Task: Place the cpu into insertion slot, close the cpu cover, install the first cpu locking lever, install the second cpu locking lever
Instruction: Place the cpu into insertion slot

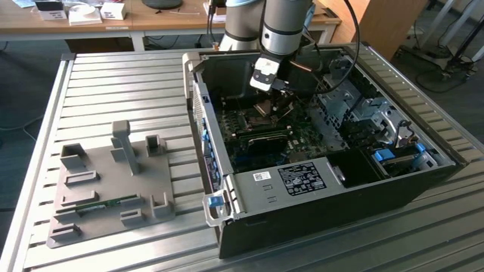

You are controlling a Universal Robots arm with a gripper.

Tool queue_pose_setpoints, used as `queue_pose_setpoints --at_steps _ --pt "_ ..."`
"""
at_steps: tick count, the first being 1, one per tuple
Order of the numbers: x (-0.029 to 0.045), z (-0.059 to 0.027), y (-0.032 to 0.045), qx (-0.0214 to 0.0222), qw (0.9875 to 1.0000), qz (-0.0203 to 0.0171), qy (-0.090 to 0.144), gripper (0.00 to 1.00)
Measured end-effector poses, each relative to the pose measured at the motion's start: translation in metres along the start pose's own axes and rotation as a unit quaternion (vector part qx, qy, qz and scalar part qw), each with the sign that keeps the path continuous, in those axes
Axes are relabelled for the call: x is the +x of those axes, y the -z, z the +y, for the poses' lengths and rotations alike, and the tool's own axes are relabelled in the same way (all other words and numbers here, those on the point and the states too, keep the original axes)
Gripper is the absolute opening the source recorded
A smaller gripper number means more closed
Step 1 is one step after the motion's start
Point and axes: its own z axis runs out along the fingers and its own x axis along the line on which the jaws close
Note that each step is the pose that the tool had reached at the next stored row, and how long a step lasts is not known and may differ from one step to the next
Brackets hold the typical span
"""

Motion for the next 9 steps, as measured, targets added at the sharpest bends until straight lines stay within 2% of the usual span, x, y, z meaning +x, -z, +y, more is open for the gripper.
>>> queue_pose_setpoints --at_steps 2,5,9 --pt "0.0000 0.0000 -0.0001 0.0001 1.0000 -0.0002 -0.004 0.54" --pt "0.0000 0.0000 -0.0003 -0.0001 0.9996 -0.0019 -0.028 0.54" --pt "0.0000 0.0000 -0.0006 -0.0002 0.9979 -0.0046 -0.064 0.54"
